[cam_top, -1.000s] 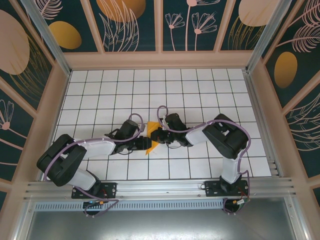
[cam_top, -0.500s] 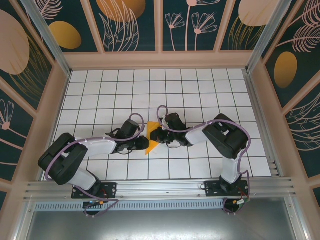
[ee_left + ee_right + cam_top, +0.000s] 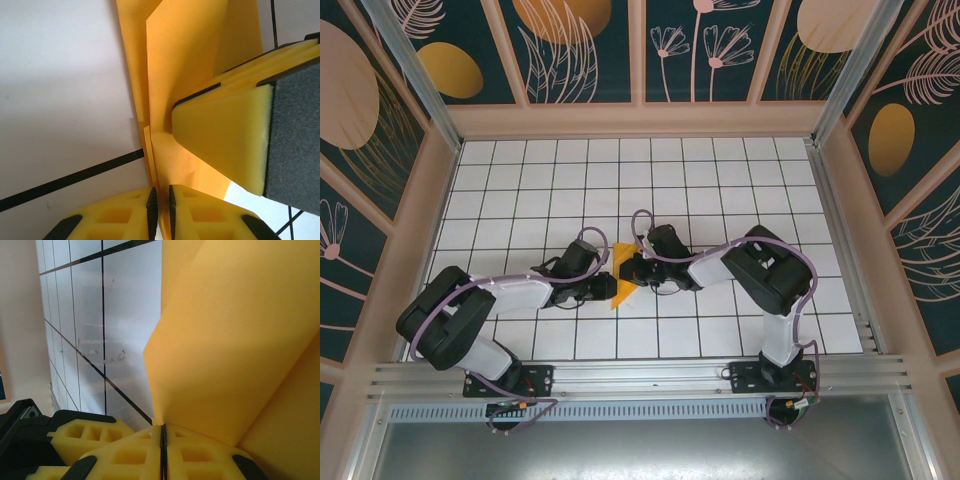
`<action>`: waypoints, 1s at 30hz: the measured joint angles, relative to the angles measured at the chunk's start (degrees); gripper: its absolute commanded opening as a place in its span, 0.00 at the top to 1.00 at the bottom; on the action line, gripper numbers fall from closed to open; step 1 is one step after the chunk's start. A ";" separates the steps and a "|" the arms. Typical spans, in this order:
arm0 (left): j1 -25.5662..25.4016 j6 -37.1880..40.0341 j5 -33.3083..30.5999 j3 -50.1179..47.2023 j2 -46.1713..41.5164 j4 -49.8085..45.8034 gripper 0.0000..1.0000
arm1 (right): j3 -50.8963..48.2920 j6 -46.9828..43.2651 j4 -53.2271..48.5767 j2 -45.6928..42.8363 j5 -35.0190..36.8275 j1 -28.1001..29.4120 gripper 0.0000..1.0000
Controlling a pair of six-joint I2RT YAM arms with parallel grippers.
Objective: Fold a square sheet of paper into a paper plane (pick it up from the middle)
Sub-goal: Fourth fold the wing at the center of the table.
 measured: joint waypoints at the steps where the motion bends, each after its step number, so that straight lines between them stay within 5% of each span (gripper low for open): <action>1: 0.00 -0.02 0.00 -0.04 0.00 0.09 0.82 | 0.00 0.00 0.00 0.00 -0.04 0.00 0.88; 7: -0.44 -1.18 -0.20 -1.51 -2.21 1.53 0.72 | 0.92 -0.96 -1.92 0.00 -0.04 -0.04 0.88; 18: -0.46 -16.41 -11.28 -14.36 -27.89 3.32 0.89 | 1.40 -1.95 -3.21 0.00 -0.02 -0.04 0.89; 30: -0.46 -20.09 -1.01 -12.76 -15.37 14.67 0.94 | 1.66 -1.88 -3.91 0.00 0.35 -0.02 0.89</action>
